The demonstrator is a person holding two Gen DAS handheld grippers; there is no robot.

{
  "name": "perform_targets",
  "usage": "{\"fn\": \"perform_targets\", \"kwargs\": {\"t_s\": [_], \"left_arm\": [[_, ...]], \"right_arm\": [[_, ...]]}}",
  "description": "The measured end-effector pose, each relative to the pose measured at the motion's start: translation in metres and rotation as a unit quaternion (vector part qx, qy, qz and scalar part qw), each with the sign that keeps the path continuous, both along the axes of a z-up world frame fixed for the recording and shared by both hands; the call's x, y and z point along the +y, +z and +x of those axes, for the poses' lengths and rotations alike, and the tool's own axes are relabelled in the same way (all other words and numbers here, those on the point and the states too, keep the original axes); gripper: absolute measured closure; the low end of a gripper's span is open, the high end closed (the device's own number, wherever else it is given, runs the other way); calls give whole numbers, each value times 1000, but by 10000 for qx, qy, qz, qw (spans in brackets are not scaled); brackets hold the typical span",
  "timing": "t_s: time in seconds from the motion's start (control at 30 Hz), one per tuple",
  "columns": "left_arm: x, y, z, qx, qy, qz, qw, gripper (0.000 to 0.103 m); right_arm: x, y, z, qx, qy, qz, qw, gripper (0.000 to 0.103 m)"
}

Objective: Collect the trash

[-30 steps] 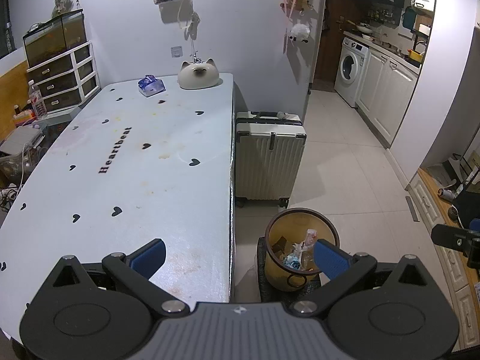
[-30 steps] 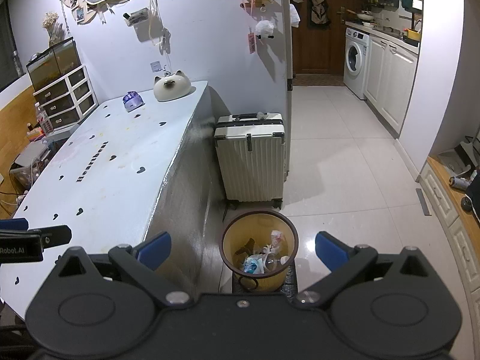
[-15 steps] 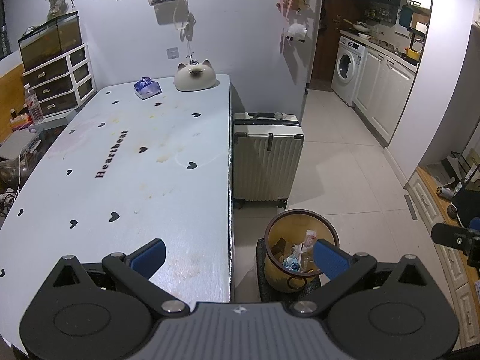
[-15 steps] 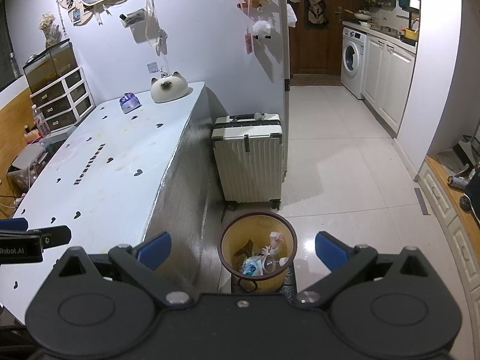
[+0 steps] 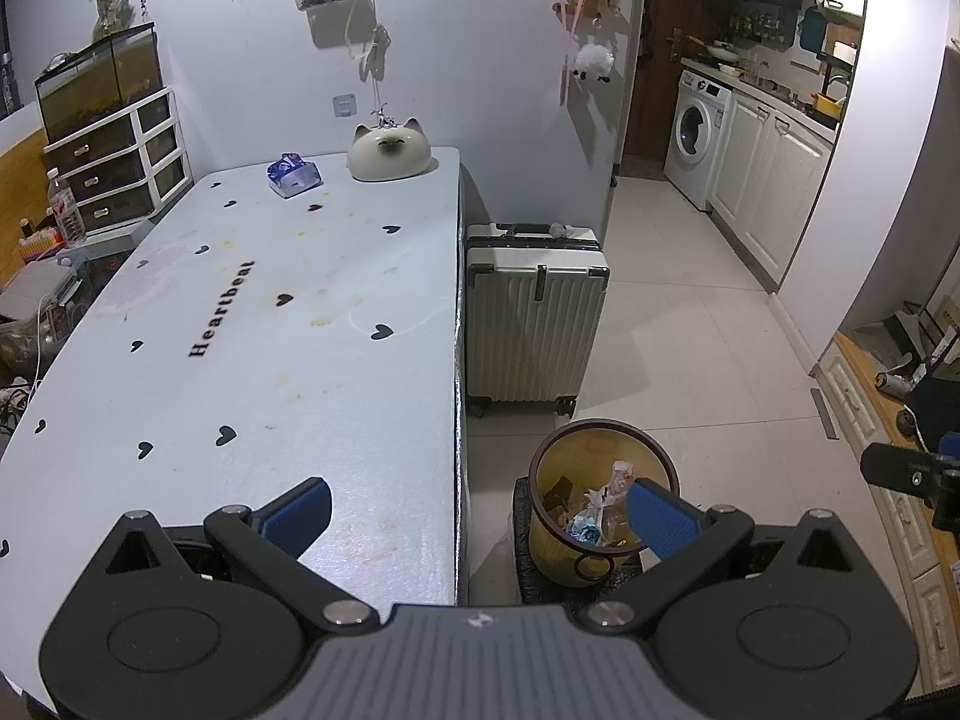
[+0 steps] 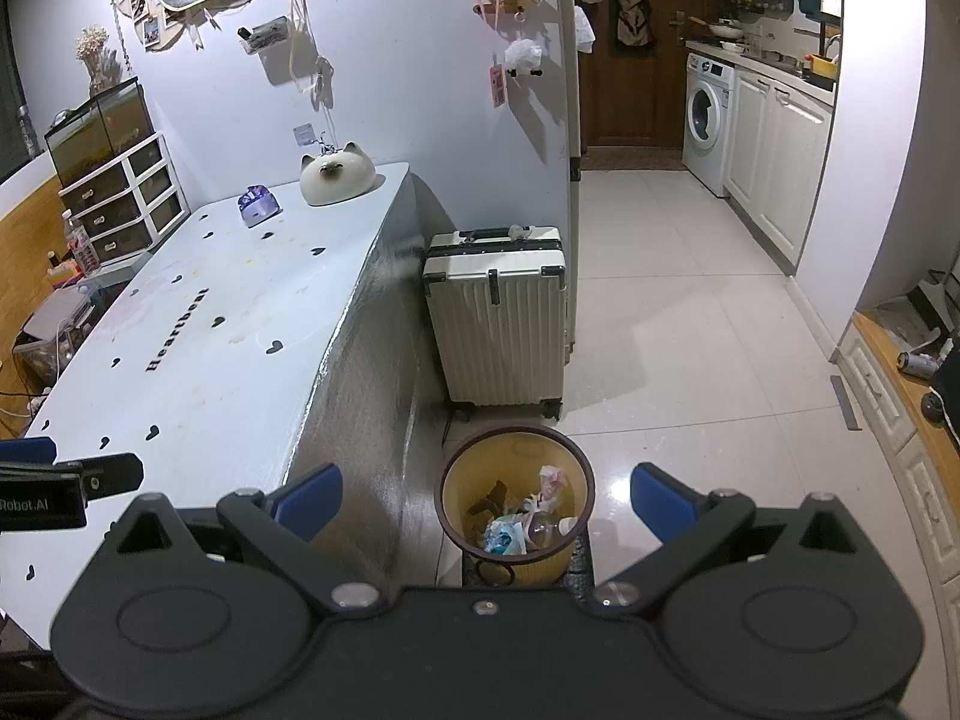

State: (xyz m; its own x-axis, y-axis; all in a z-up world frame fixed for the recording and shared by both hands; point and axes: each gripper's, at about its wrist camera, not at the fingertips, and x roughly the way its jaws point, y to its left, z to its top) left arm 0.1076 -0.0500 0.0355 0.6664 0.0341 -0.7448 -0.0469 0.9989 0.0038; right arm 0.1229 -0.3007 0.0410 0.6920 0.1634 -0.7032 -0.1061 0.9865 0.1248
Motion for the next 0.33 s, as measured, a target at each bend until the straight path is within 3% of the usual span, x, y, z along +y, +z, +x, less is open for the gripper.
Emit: {"fn": "perform_targets", "kwargs": {"t_s": [0.33], "left_arm": [[-2,-3,4,-12,6,27,10000,0]], "right_arm": [[-1,0,2,1,10,-2,10000,0]]}}
